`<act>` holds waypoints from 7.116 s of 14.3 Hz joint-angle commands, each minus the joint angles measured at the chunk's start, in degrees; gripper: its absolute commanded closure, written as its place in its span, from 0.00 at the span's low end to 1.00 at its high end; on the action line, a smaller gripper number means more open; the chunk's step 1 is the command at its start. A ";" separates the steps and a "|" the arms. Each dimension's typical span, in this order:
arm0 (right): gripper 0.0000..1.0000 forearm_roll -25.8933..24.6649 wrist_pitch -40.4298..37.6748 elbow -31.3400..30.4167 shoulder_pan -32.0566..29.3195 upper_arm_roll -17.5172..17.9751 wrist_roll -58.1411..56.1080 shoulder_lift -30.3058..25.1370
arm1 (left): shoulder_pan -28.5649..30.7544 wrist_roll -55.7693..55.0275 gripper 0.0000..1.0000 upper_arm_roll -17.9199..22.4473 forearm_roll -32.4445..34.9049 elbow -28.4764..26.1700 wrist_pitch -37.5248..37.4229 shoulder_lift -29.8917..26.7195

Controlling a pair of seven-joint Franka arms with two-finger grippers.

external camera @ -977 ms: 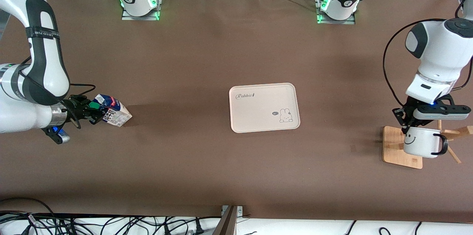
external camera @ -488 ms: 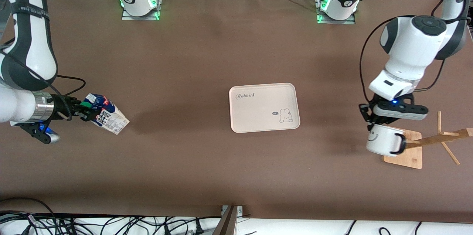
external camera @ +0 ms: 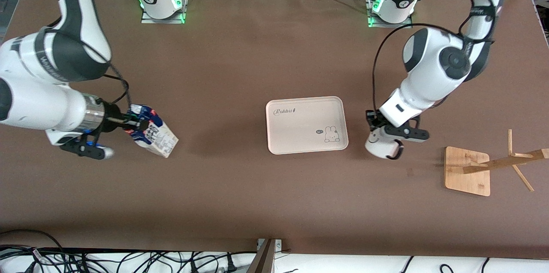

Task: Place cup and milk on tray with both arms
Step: 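Lift the mug off the mug tree and carry it onto the tray, then lower the mug onto the tray and open the left gripper, then carry the milk carton over the tray with the right gripper while the left gripper withdraws, then lower the milk carton onto the tray beside the mug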

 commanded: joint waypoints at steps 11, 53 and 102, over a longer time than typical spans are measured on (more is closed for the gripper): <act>0.60 -0.58 -0.68 3.37 2.66 -0.01 -8.45 -0.32 | -5.06 -7.56 1.00 0.42 -14.29 21.01 -26.02 20.15; 0.60 -1.44 -0.06 3.37 17.93 -0.19 -9.04 0.29 | 10.32 -10.57 0.00 6.05 8.95 14.09 -38.16 -13.75; 0.62 5.40 14.53 6.37 29.64 -0.71 3.24 16.02 | 14.37 -10.92 0.00 -0.11 13.72 13.89 -35.52 -17.90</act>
